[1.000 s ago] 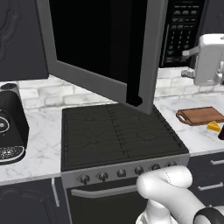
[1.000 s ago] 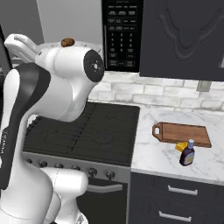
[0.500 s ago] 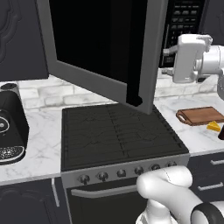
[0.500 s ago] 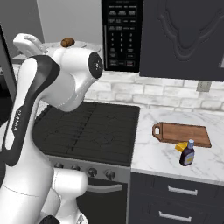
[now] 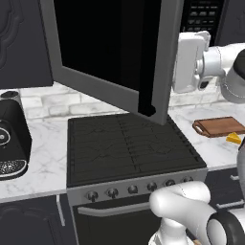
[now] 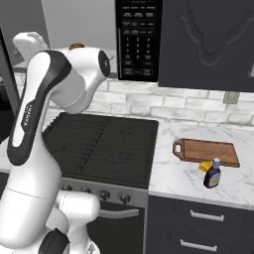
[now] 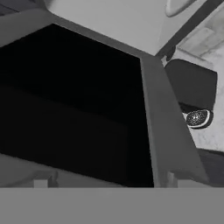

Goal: Retrieve the reheated potato from the microwave, then place the potato, cheese, and condiment on the cutting board.

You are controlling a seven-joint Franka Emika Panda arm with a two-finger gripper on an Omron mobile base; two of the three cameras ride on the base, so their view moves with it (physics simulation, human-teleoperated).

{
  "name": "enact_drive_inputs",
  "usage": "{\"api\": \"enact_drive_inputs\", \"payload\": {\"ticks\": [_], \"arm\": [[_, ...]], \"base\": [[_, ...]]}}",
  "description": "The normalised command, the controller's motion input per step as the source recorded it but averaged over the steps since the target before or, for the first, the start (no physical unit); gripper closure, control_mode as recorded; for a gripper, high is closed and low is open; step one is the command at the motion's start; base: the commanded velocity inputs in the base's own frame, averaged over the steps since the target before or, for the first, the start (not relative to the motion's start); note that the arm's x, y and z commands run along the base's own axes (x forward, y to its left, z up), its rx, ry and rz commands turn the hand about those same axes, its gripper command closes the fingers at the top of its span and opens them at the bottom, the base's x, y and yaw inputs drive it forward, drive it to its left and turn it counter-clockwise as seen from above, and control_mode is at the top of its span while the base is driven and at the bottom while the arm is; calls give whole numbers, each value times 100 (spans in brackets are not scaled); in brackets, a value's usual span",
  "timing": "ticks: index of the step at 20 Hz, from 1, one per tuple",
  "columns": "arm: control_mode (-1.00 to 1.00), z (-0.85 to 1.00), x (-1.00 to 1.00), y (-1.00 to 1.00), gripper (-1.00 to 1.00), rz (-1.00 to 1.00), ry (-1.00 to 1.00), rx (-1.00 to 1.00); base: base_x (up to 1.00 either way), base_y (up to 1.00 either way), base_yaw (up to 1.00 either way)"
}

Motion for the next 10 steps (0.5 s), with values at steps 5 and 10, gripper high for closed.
{"api": "enact_drive_inputs", "payload": {"ticks": [5, 10], "arm": [[-100, -2, -1, 39, -100, 29, 22, 20], [-100, 0, -29, 40, -100, 33, 11, 10]], "base": [[0, 0, 0], [0, 0, 0]]}}
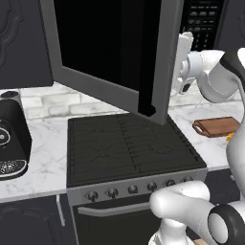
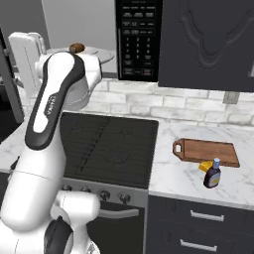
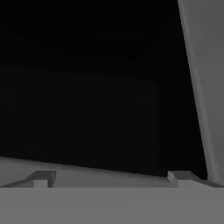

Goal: Retrieve the reheated potato from the microwave, then place the potato, cheese, and condiment on the cutting board.

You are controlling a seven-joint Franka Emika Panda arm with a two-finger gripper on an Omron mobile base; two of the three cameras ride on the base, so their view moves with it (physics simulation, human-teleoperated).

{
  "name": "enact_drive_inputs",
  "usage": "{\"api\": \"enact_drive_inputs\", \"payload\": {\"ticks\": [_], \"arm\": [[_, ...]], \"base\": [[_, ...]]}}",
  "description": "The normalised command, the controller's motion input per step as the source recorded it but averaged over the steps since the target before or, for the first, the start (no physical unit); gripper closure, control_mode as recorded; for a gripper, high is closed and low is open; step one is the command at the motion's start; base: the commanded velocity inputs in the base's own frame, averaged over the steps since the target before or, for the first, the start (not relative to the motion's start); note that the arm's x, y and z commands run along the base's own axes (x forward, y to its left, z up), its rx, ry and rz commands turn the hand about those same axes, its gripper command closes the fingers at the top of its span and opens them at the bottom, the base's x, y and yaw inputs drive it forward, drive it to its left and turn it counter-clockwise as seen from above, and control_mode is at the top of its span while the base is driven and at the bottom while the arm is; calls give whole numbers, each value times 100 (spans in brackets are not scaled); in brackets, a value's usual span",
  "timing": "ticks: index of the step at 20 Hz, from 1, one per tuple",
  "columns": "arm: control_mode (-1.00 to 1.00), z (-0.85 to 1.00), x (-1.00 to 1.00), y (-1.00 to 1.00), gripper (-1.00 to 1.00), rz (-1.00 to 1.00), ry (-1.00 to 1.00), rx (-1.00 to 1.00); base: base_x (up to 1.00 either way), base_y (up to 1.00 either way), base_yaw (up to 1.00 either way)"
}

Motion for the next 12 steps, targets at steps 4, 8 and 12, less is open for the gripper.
{"api": "enact_drive_inputs", "payload": {"ticks": [4, 8, 12], "arm": [[-100, -1, -53, 57, -100, 30, 0, 0], [-100, -4, -56, 70, -100, 27, 0, -5], [-100, -9, -49, 83, -100, 22, 0, -11]], "base": [[0, 0, 0], [0, 0, 0], [0, 0, 0]]}}
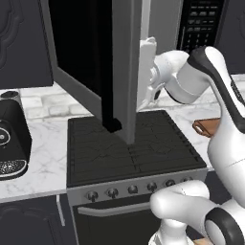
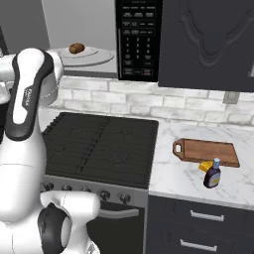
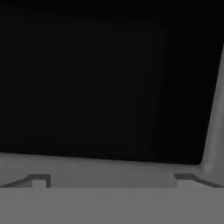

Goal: Retrieve the reheated potato from the microwave, then place the potato, cheese, and condiment on the cutting board.

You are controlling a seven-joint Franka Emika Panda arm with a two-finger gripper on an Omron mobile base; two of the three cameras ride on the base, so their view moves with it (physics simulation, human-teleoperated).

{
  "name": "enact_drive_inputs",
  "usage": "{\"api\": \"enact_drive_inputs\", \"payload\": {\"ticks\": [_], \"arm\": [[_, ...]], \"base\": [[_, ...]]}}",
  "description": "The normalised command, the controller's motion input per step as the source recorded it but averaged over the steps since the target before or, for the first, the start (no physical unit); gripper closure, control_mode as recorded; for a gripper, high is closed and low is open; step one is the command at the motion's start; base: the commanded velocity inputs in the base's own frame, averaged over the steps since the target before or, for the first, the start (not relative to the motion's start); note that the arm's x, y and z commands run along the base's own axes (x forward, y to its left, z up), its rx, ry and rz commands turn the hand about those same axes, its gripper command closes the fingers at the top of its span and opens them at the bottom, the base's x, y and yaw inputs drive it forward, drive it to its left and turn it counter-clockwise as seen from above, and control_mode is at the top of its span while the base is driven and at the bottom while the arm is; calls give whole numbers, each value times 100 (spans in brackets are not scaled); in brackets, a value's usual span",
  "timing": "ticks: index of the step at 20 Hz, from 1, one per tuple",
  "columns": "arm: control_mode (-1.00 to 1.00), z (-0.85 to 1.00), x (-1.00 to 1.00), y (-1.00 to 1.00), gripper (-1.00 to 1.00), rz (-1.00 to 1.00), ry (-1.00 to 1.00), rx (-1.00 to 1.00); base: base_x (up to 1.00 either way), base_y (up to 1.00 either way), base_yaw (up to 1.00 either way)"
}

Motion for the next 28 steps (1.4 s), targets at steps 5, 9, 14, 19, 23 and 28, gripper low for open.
{"api": "enact_drive_inputs", "payload": {"ticks": [5, 9, 14, 19, 23, 28], "arm": [[-100, -4, -17, 83, -100, 4, -6, -9], [-100, 0, 0, 77, -100, 0, -14, -5], [-100, 8, 5, 68, -100, 0, -23, -3], [-100, 3, 2, 58, -100, -5, -27, -11], [-100, 3, 8, -4, -100, -6, -26, -23], [-100, 0, 7, -55, -100, -2, -17, -21]], "base": [[0, 0, 0], [0, 0, 0], [0, 0, 0], [0, 0, 0], [0, 0, 0], [0, 0, 0]]}}
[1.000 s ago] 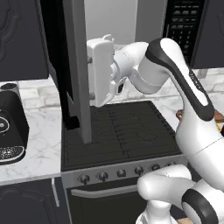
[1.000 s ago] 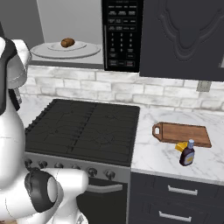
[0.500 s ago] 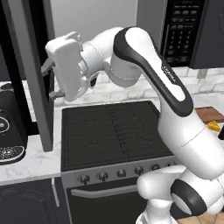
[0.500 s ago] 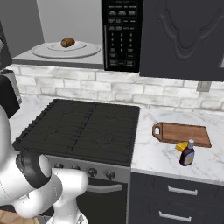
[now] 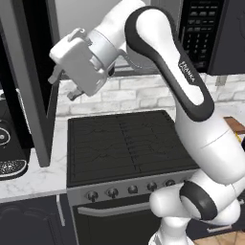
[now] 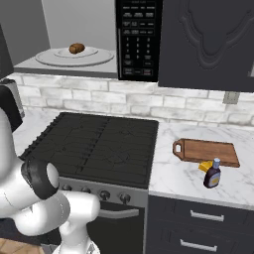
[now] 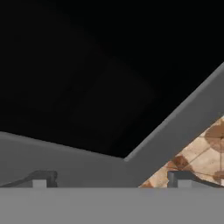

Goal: Retrieve the reheated potato from the microwave, then place the potato, cheese, and condiment on the cutting board.

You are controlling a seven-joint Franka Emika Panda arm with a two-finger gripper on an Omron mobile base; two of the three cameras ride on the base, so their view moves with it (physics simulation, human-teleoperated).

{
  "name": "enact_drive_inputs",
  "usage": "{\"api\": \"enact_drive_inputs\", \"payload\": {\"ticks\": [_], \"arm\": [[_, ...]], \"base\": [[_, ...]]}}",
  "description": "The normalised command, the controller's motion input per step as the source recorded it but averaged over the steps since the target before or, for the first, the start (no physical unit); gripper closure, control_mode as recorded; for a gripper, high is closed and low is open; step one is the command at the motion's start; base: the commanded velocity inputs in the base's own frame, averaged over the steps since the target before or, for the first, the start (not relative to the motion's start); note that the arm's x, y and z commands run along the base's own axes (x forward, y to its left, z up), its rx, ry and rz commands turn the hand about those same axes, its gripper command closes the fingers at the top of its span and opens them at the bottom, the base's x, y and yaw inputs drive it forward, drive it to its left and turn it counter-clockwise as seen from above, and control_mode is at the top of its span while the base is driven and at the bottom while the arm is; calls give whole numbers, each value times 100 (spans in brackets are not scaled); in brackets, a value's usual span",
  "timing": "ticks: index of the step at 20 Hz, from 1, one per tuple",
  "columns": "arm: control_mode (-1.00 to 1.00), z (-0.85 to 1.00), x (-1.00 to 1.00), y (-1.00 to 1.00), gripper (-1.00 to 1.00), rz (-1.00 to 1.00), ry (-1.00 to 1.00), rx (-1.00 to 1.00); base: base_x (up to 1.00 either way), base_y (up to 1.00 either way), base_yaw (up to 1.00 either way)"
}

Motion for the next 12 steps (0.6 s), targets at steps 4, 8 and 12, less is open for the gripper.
{"api": "enact_drive_inputs", "payload": {"ticks": [4, 8, 12], "arm": [[-100, 0, 1, -75, -100, 0, -18, -12], [-100, -4, -3, -75, -100, -2, -36, -7], [-100, -29, -18, -64, -100, -2, -65, -10]], "base": [[0, 0, 0], [0, 0, 0], [0, 0, 0]]}}
